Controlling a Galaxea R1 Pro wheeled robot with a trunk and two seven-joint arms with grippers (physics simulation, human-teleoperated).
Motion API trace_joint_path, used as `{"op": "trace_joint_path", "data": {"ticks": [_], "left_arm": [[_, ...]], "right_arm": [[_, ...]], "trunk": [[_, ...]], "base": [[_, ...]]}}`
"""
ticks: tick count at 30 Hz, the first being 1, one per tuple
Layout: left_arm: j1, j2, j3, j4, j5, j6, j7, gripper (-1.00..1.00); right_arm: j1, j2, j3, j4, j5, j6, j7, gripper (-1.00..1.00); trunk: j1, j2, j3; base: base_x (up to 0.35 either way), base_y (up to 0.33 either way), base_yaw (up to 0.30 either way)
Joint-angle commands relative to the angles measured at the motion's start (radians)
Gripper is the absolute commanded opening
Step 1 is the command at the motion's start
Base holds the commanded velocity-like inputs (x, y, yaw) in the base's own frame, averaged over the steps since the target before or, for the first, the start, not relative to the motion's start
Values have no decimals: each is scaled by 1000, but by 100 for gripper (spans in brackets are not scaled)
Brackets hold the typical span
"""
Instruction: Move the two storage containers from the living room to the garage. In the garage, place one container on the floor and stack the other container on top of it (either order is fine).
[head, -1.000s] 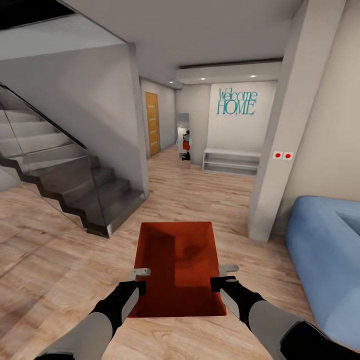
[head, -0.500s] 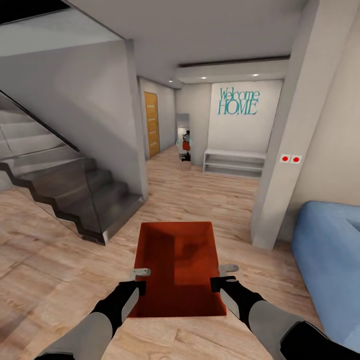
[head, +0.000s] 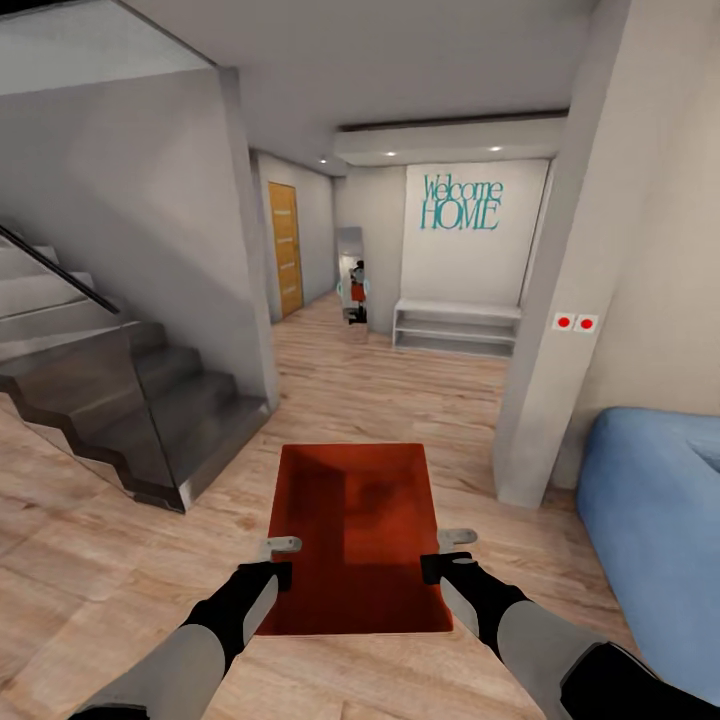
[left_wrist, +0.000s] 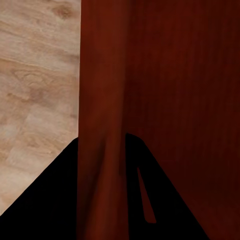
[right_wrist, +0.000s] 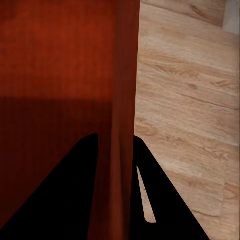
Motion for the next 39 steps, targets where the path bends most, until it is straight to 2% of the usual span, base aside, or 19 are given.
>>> {"op": "trace_joint_path", "data": {"ticks": [1,39], "left_arm": [[0,21,1,1,10,6,8,-100],[0,21,-1,1,10,6,8,-100]], "right_arm": [[-1,-6,-4,-5,11,-26,-6,-100],[-1,-7,-4,-5,11,-26,-6,-100]], "trunk": [[1,-2,-2],[1,-2,-2]], "base": [[321,0,-7],[322,0,0]]}}
